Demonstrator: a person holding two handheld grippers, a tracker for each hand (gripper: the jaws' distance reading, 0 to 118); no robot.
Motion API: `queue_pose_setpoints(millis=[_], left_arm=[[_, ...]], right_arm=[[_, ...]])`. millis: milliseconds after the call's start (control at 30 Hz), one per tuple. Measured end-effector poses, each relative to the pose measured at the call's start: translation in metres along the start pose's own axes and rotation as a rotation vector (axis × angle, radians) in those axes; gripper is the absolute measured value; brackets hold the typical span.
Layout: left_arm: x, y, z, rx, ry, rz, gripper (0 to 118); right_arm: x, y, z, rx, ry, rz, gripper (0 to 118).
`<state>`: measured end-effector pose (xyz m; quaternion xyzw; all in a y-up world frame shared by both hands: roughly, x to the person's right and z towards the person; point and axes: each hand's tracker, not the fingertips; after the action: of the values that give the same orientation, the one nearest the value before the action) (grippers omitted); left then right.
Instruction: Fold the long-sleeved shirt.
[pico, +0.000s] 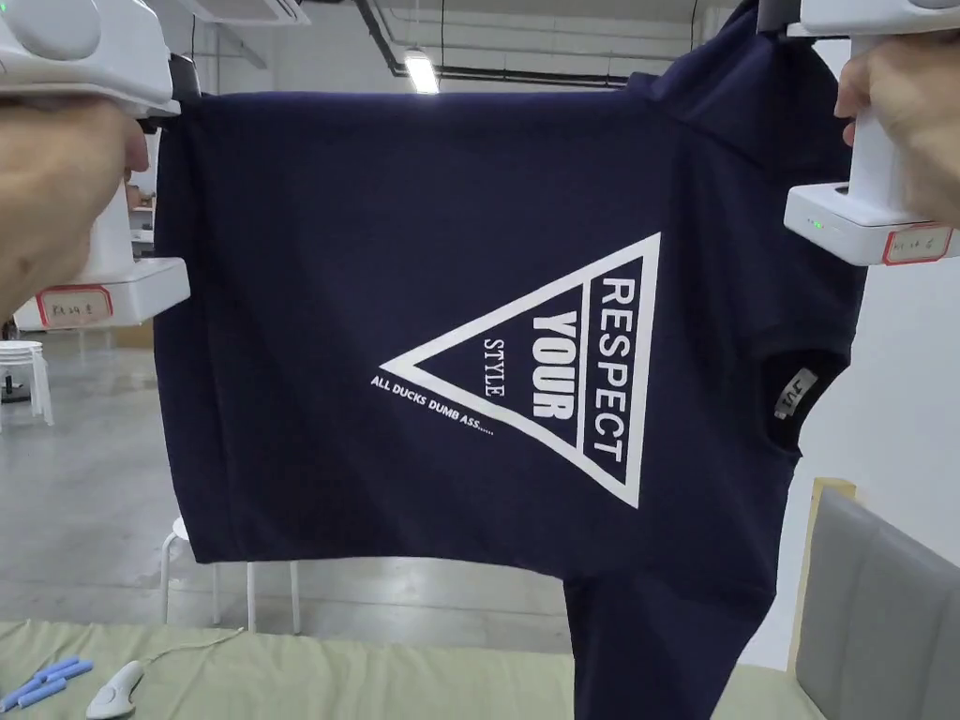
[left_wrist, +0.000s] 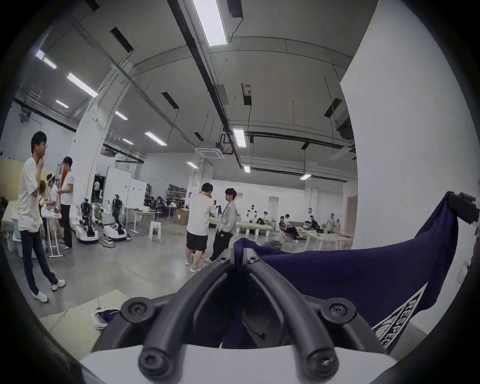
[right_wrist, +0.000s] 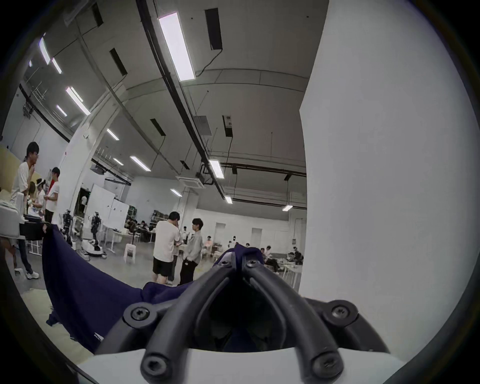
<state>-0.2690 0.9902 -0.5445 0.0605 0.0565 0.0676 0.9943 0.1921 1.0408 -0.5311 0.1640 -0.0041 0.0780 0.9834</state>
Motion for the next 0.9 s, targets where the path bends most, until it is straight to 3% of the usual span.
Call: queue_pose_setpoints(millis=[200,400,567,667,733,900], left_arm=[[-0.005,-0.054,0.007,-0.06,-0.008,-0.016,9],[-0.021,-0.167,0.034,-0.197,-0.051,-0.088,9],[-0.038,-0.278,0.09,-0.341,-0.105,-0.024,9],[-0.05,-0.341,0.133,-0.446,-0.121,0.006,9],[-0.059,-0.371,0.159,-0.489,-0.122,0.108,9],[-0.074,-0.413,0.242,-0.499,-0.146,0.156,9]], right_arm=[[-0.001,-0.071,0.018,-0.098,0.061,0.005,1],[0.0,-0.187,0.063,-0.283,0.126,-0.029,1],[-0.003,-0.281,0.139,-0.402,0.154,-0.027,1],[0.006,-0.334,0.19,-0.492,0.163,-0.094,1],[0.011,-0.351,0.222,-0.505,0.167,-0.123,1],[0.022,-0.35,0.322,-0.529,0.201,-0.153,1]])
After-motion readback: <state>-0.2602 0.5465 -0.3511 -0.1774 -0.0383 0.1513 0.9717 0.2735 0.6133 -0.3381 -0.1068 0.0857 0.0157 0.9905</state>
